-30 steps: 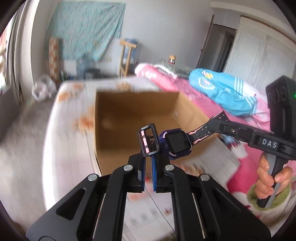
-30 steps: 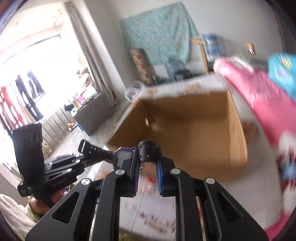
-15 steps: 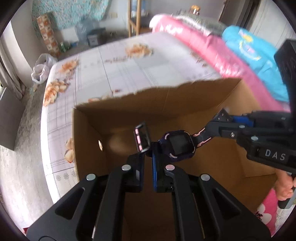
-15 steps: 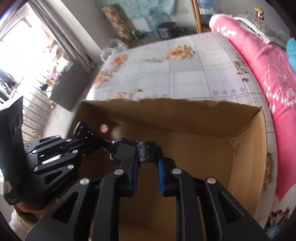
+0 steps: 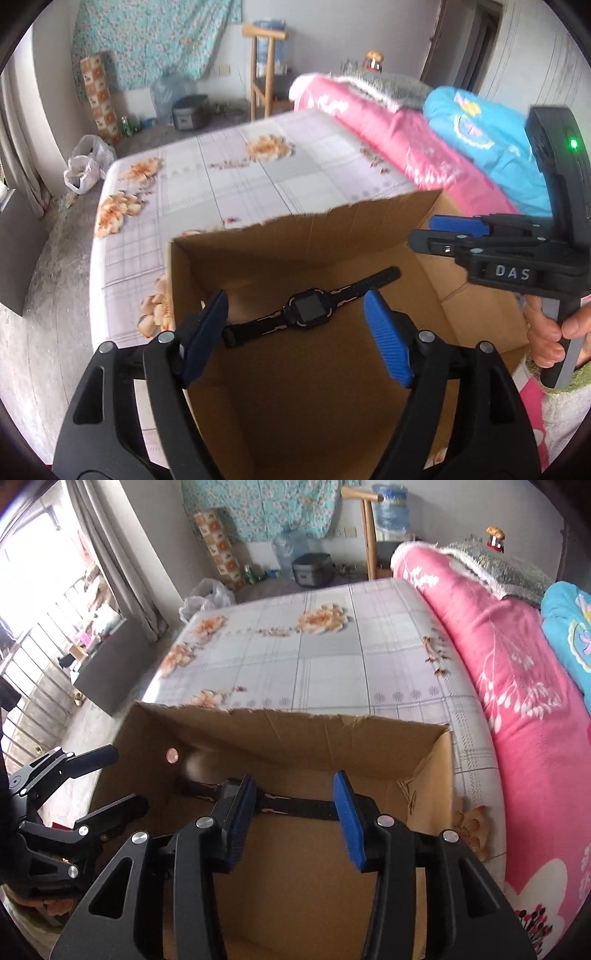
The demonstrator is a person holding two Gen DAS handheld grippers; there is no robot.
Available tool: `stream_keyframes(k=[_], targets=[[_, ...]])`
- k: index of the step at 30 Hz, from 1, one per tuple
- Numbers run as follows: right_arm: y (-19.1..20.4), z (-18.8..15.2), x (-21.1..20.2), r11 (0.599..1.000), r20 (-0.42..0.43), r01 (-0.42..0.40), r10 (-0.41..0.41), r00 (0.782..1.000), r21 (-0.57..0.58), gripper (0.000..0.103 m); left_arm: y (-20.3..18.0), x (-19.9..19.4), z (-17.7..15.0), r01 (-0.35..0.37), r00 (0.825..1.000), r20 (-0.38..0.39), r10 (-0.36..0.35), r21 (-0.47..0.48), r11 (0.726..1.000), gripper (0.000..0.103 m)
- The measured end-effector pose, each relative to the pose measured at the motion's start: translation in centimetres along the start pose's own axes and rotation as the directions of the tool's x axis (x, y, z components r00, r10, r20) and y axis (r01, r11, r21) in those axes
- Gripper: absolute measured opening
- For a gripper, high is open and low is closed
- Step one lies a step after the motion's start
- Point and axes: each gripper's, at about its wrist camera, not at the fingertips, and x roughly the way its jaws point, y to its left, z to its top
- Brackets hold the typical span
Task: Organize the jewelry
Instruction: 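Lower the smartwatch into the box and open both tools, then withdraw both tools from the box back over the table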
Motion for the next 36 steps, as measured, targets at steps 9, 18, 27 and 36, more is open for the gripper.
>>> stream_keyframes(k=[9,18,27,36], targets=[[1.0,-7.2,-11.1,0.984,0.252,-0.164,0.177,0.951,-0.069,0.045,2.7,-9.5,-7.3,0.049,0.984,0.178,-0.026,-0.126,0.991,0.09],[3.3,-18.9,-7.6,0.986,0.183,-0.168,0.165,0.969,0.005,0.045,3.7,-4.5,-17.3,-0.126,0.992,-0.048,0.117,-0.293,0.948,0.09],[4.1,-23.3,-1.4,0.996,0.006,0.014,-0.015,1.0,0.085,0.045,0.7,1.2,-20.1,-0.299,0.949,-0.147,0.279,-0.136,0.944,0.092],[4.7,-23.5,-3.3,0.991,0.063,0.13,-0.131,0.989,0.015,0.069,-0.7,-0.9,-23.5,-0.239,0.96,-0.164,0.226,-0.069,0.968,0.095]])
